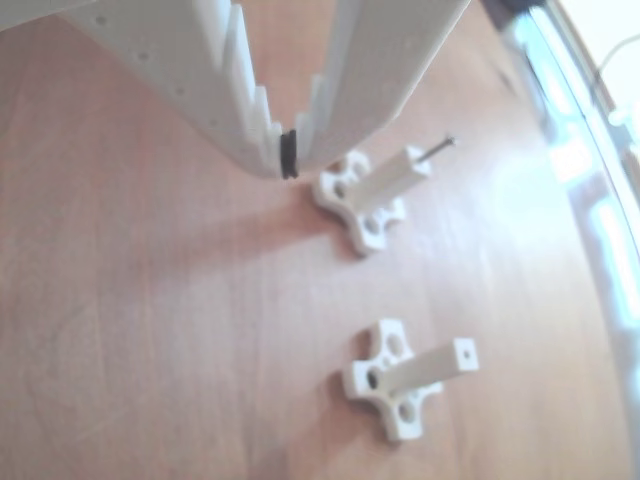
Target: Grab the screw and set it in the hole.
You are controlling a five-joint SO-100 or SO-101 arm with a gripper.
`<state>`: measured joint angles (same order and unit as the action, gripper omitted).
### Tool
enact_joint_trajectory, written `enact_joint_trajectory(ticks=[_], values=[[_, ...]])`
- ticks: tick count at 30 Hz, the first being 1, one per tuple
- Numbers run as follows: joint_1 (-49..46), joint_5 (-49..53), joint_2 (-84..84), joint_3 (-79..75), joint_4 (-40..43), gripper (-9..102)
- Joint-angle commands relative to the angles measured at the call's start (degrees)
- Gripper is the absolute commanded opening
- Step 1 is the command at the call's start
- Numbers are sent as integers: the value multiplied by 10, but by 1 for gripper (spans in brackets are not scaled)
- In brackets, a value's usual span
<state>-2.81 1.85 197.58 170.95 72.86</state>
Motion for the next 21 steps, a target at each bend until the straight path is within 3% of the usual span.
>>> enact_joint_trajectory(ticks=[1,21], values=[[1,-2,11,9,28,-4],[-16,-24,11,9,27,-4]])
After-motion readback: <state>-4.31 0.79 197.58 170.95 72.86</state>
